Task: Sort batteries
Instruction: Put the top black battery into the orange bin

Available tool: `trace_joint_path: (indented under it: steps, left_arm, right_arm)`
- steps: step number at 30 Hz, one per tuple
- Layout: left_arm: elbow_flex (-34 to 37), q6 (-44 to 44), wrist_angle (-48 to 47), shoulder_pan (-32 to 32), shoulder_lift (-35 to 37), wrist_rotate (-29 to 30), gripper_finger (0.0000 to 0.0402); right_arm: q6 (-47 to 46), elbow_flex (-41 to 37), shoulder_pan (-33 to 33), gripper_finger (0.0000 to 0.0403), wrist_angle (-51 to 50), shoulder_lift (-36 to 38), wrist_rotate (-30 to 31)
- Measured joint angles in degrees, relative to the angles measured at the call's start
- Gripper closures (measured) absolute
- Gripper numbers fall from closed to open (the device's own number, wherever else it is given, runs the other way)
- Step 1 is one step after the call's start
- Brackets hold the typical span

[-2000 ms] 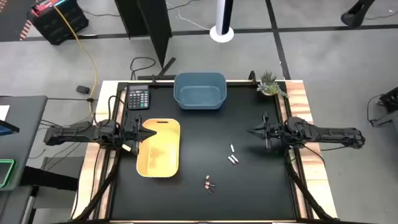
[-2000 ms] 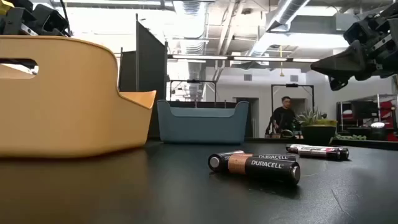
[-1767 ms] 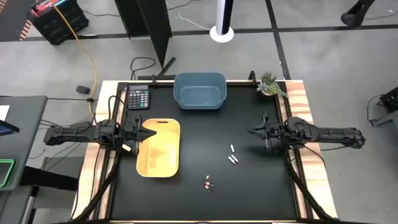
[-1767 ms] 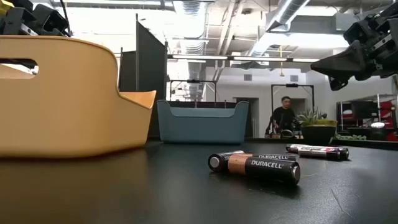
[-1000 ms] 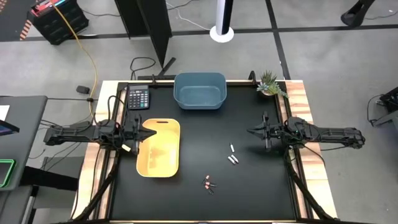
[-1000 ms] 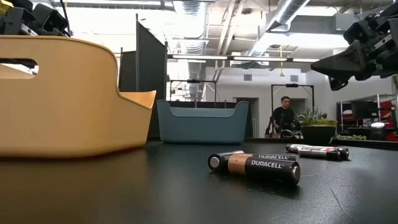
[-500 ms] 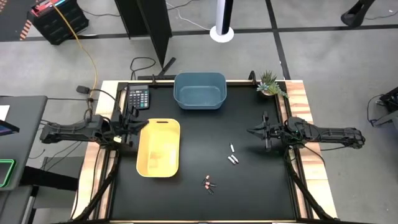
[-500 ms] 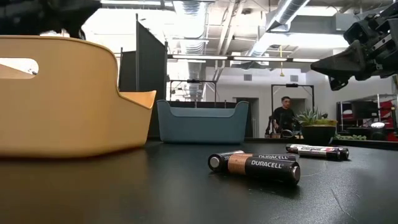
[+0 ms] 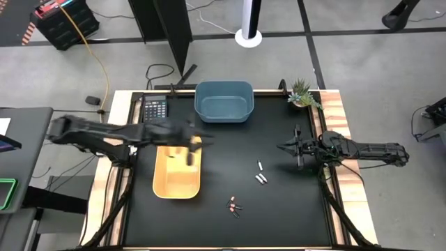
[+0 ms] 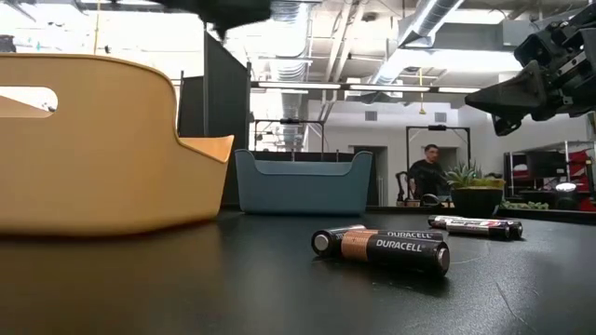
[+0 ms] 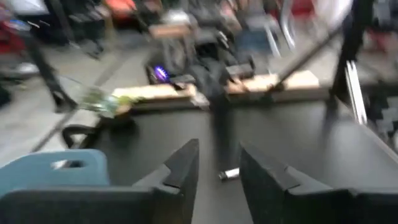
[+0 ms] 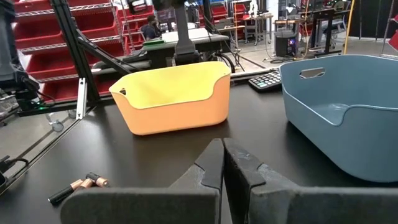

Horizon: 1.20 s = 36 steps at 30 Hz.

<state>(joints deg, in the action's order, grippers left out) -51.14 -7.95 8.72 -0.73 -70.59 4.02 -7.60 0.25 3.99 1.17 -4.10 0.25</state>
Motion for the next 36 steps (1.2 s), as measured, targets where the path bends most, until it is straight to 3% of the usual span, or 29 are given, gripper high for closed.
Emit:
trace_joint_path:
  steps: [7, 15, 23, 29, 36]
  left_arm:
    - [-22.5, -4.9, -17.3, -0.7, -24.7, -3.7, 0.0265]
    - [-36.1, -6.0, -22.7, -2.4, -38.9, -3.8, 0.0264]
    - [-39.9, -7.0, -32.1, -6.0, -46.3, -6.1, 0.0264]
    - [-40.0, -7.3, -36.7, -9.4, -46.7, -3.2, 0.0264]
    - [-40.0, -9.5, -41.7, -14.1, -46.6, -5.2, 0.0248]
  right_arm:
    - [4.4, 0.0, 0.2, 0.0372, -0.1, 0.0, 0.0]
    - [0.4, 0.0, 0.2, 0.0372, 0.0, 0.0, 0.0]
    - [-1.4, 0.0, 0.2, 0.0372, 5.3, 0.0, 0.0]
    - [-4.9, 0.0, 0.2, 0.0372, 8.9, 0.1, 0.0]
    - [-6.1, 0.0, 0.1, 0.0372, 7.8, 0.0, 0.0]
